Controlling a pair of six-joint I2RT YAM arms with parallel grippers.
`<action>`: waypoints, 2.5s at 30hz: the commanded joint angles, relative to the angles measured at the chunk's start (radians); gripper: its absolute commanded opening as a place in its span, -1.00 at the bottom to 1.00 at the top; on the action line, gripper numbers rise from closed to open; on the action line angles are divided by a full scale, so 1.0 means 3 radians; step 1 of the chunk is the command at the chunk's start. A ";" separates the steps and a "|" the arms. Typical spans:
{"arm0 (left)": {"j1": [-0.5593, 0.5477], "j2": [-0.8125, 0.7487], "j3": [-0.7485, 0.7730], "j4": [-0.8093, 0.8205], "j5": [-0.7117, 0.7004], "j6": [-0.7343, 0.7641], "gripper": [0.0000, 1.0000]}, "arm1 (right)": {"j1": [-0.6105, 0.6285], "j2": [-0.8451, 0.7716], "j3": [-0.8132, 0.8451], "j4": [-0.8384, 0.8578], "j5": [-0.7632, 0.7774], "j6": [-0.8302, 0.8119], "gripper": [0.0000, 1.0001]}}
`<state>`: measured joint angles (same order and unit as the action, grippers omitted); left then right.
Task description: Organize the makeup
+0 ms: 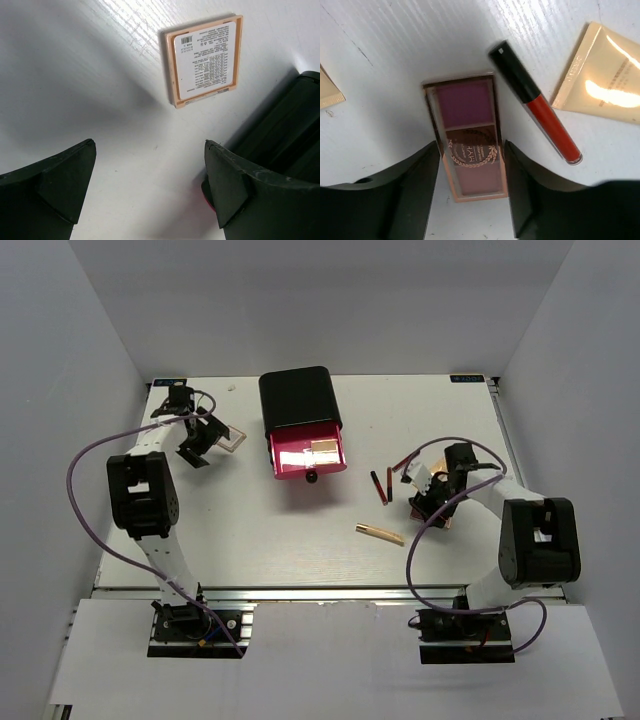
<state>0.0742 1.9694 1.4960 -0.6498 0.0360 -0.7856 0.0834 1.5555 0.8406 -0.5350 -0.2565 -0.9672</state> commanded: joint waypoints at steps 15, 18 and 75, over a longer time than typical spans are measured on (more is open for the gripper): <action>0.0167 -0.0566 -0.0517 0.0157 0.0033 0.0001 0.96 | 0.0131 -0.1135 0.0192 -0.0748 -0.1235 -0.1234 -1.00; 0.0182 -0.0623 -0.0584 0.0162 0.0049 0.0001 0.96 | 0.0493 -0.1130 0.0506 -0.0600 -0.1461 -0.1214 -1.00; 0.0203 -0.1139 -0.1152 0.0336 0.0212 -0.0101 0.97 | 0.2586 0.0966 0.2761 0.0735 0.1331 0.4334 0.75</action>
<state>0.1291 1.6718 1.1408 -0.5663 0.0902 -0.8116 0.8585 1.8690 1.6638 -0.3439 0.1509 0.3145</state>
